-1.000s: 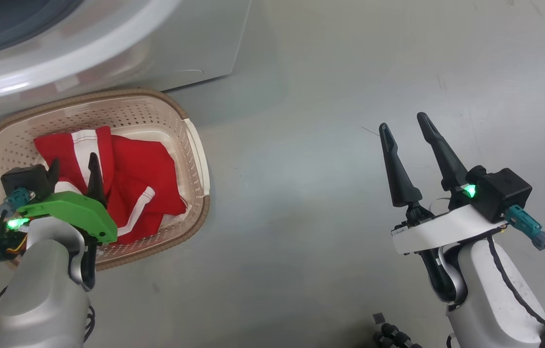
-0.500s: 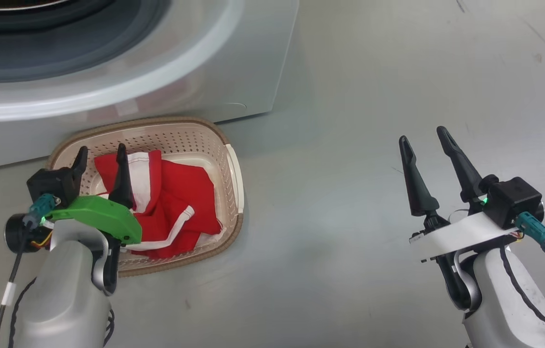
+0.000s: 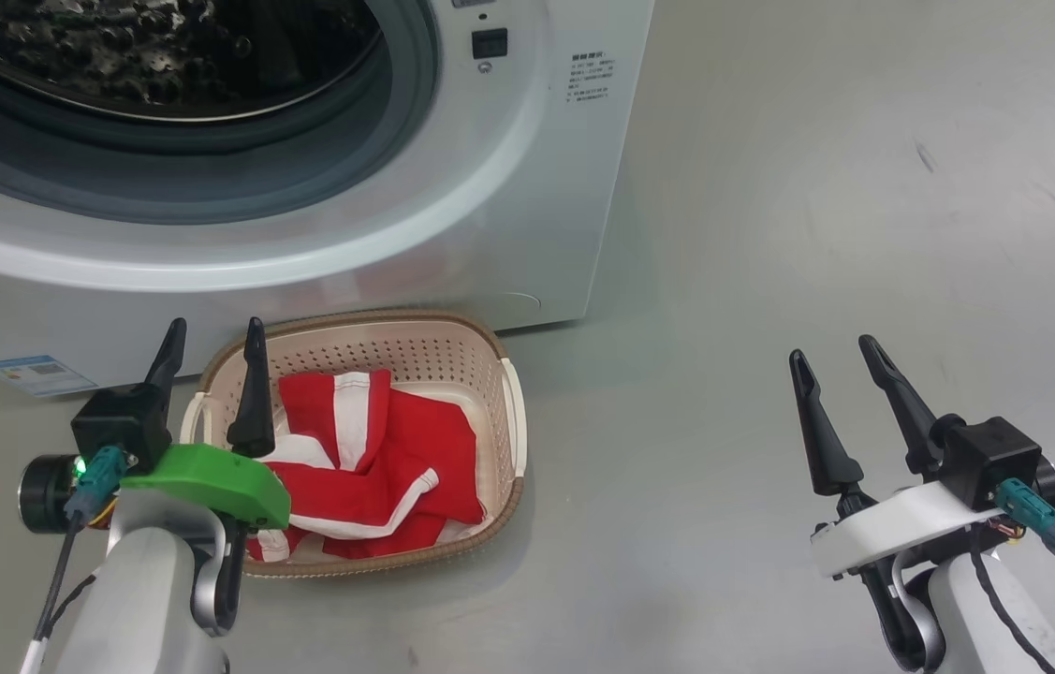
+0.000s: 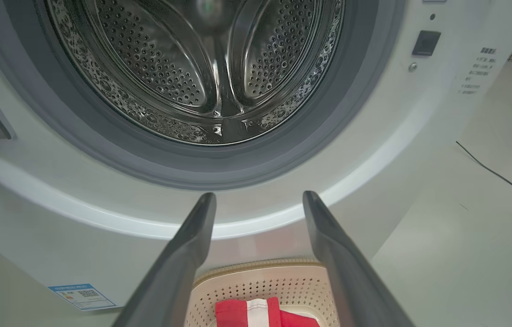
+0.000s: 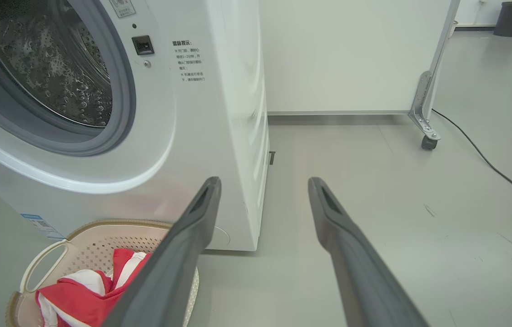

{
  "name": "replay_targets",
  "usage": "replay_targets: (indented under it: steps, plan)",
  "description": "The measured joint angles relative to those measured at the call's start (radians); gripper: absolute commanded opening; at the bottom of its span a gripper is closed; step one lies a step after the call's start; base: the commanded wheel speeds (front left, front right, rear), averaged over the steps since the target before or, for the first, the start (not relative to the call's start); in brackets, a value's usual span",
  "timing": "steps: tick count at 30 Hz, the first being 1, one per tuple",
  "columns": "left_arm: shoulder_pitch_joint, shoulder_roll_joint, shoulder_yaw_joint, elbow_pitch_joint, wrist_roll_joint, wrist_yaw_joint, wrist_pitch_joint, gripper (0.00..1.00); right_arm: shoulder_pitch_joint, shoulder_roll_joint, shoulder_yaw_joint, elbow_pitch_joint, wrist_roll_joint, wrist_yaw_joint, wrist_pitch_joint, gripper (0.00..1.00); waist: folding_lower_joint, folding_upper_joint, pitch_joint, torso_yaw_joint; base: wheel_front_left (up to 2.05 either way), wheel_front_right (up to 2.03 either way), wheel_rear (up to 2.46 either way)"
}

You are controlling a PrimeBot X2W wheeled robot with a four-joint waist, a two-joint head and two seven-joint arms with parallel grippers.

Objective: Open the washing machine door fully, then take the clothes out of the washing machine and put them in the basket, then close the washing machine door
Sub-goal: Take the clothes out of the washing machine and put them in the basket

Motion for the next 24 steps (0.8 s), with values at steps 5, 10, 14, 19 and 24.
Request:
replay_targets:
  steps: [5, 10, 14, 19, 24]
  plan:
    - [0.063, -0.001, -0.006, -0.065, 0.010, 0.004, 0.000, 1.00, 0.031, -0.006, 0.001, 0.001, -0.010, -0.001, 0.000, 1.00, 0.0000, 0.0000, -0.062, 0.028, 0.00, 0.00, 0.00]
    - [0.132, -0.001, -0.011, -0.116, 0.016, 0.009, 0.000, 1.00, 0.058, -0.006, 0.006, 0.002, -0.014, -0.009, 0.000, 1.00, 0.0000, 0.0000, -0.118, 0.051, 0.00, 0.00, 0.00]
    - [0.186, -0.001, -0.014, -0.146, 0.019, 0.019, 0.000, 1.00, 0.086, -0.006, 0.008, 0.002, -0.014, -0.016, 0.000, 1.00, 0.0000, 0.0000, -0.160, 0.065, 0.00, 0.00, 0.00]
    - [0.249, -0.001, -0.025, -0.170, 0.019, 0.028, 0.000, 1.00, 0.119, -0.006, 0.012, 0.003, -0.014, -0.018, 0.000, 1.00, 0.0000, 0.0000, -0.207, 0.077, 0.00, 0.00, 0.00]
    - [0.293, -0.001, -0.034, -0.198, 0.019, 0.036, 0.000, 1.00, 0.137, -0.004, 0.017, -0.005, -0.015, -0.019, 0.002, 1.00, 0.0000, 0.0000, -0.236, 0.085, 0.00, 0.00, 0.00]
